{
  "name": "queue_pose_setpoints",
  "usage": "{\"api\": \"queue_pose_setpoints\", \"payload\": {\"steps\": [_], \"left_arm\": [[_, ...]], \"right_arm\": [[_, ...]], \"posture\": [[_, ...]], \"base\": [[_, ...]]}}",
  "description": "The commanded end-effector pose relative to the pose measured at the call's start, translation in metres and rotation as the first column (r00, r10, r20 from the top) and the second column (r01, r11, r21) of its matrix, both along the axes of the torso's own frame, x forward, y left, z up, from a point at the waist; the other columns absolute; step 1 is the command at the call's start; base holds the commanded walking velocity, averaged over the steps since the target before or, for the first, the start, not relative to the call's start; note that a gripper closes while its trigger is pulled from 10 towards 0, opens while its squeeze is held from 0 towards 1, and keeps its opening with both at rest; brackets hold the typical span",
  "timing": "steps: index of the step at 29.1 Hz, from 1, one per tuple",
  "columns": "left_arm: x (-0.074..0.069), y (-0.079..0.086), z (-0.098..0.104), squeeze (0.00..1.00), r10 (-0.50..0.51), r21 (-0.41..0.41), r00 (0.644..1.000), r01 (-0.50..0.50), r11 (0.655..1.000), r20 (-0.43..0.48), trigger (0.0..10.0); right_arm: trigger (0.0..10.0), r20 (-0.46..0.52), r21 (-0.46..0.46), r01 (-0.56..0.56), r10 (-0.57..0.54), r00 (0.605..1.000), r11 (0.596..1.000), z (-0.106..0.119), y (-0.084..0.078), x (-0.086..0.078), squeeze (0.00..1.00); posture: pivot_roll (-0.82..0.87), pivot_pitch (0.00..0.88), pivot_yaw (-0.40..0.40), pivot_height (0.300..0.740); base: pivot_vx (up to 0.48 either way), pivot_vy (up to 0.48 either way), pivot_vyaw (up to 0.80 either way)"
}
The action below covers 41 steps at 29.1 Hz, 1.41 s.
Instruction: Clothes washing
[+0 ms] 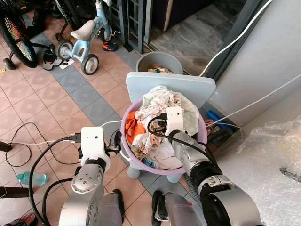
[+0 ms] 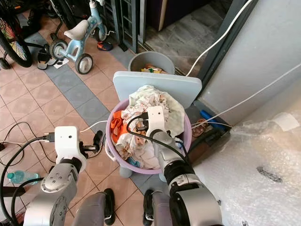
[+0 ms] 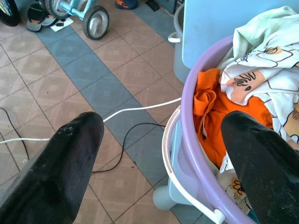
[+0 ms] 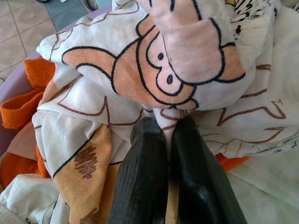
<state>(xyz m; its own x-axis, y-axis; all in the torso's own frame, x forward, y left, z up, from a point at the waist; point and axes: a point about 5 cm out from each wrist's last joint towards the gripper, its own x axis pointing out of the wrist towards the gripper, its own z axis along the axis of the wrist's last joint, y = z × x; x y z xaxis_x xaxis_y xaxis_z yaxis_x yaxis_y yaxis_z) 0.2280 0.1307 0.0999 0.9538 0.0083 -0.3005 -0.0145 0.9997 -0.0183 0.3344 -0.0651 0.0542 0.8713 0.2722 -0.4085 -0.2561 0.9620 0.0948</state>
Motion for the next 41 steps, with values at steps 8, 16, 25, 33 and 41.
{"api": "queue_pose_setpoints", "payload": {"steps": [8, 16, 25, 33, 41], "left_arm": [[0.013, -0.001, -0.007, 0.0, -0.022, 0.038, 1.0, 0.021, 0.999, 0.017, 10.0], [0.033, 0.002, -0.01, 0.0, -0.01, 0.068, 0.998, 0.006, 0.998, 0.055, 10.0], [0.05, 0.0, -0.004, 0.0, -0.031, 0.091, 0.992, 0.02, 0.996, 0.121, 10.0], [0.047, -0.004, -0.012, 0.0, -0.055, 0.091, 0.991, 0.044, 0.995, 0.12, 10.0], [0.05, -0.004, -0.015, 0.0, -0.053, 0.096, 0.99, 0.041, 0.995, 0.129, 10.0]], "right_arm": [[0.0, 0.15, 0.077, 0.095, -0.106, 0.983, 0.993, 0.017, -0.015, 0.002, 0.0], [0.0, 0.362, 0.042, 0.12, -0.127, 0.924, 0.992, 0.039, -0.055, -0.02, 0.0], [0.0, 0.494, -0.046, 0.186, -0.14, 0.858, 0.981, 0.063, -0.083, -0.045, 0.0], [0.0, 0.546, -0.068, 0.207, -0.137, 0.826, 0.976, 0.07, -0.078, -0.062, 0.0], [0.5, 0.485, -0.056, 0.236, -0.18, 0.856, 0.97, 0.057, -0.085, -0.07, 0.0]], "posture": [[0.07, 0.09, -0.055, 0.74], [0.03, 0.009, -0.021, 0.74], [-0.01, 0.004, 0.02, 0.74], [-0.03, 0.0, 0.034, 0.74], [-0.03, 0.0, 0.025, 0.74]], "base": [[0.0, 0.0, 0.0], [0.0, 0.0, 0.0], [0.0, 0.0, 0.0], [0.0, 0.0, 0.0], [-0.096, 0.0, 0.0]]}}
